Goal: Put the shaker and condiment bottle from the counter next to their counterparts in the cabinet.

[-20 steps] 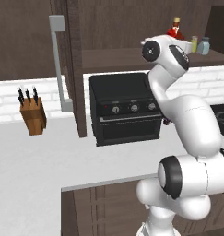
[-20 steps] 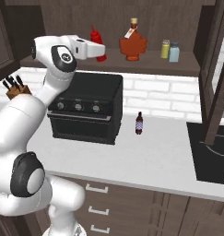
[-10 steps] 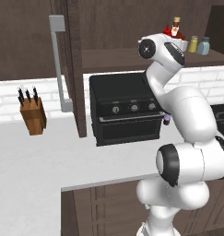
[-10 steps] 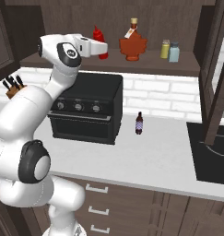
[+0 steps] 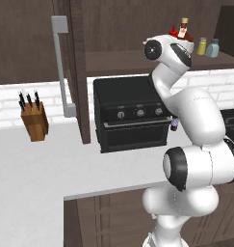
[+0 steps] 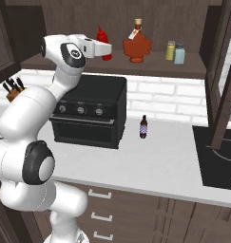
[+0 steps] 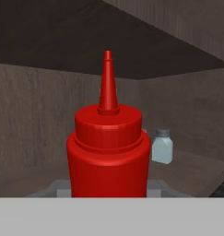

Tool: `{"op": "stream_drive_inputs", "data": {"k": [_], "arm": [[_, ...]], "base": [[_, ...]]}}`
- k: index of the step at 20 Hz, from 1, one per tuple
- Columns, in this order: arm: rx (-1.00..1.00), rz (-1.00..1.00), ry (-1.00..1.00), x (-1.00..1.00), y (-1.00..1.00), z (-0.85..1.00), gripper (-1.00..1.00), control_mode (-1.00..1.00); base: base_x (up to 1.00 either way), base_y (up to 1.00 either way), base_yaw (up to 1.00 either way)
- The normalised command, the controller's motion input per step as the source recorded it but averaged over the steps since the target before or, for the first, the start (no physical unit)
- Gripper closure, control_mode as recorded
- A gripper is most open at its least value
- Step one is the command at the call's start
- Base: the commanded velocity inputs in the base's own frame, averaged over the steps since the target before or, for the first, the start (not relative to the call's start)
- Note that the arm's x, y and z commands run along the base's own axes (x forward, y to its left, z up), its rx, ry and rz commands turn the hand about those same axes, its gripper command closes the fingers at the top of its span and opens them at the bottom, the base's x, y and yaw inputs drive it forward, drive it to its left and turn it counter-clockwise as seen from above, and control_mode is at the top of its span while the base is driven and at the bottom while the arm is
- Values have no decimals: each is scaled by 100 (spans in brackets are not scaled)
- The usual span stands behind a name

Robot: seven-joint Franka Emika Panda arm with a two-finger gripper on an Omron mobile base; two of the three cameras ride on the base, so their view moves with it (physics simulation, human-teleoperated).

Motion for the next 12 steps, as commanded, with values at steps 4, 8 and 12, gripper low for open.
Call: {"op": "stream_drive_inputs", "data": {"k": [4, 8, 12], "arm": [[4, 3, 2, 2, 0, 0, 100, -100], [3, 4, 1, 3, 0, 0, 100, -100], [0, 4, 0, 15, 0, 0, 100, -100]], "base": [[0, 0, 0], [0, 0, 0], [0, 0, 0]]}}
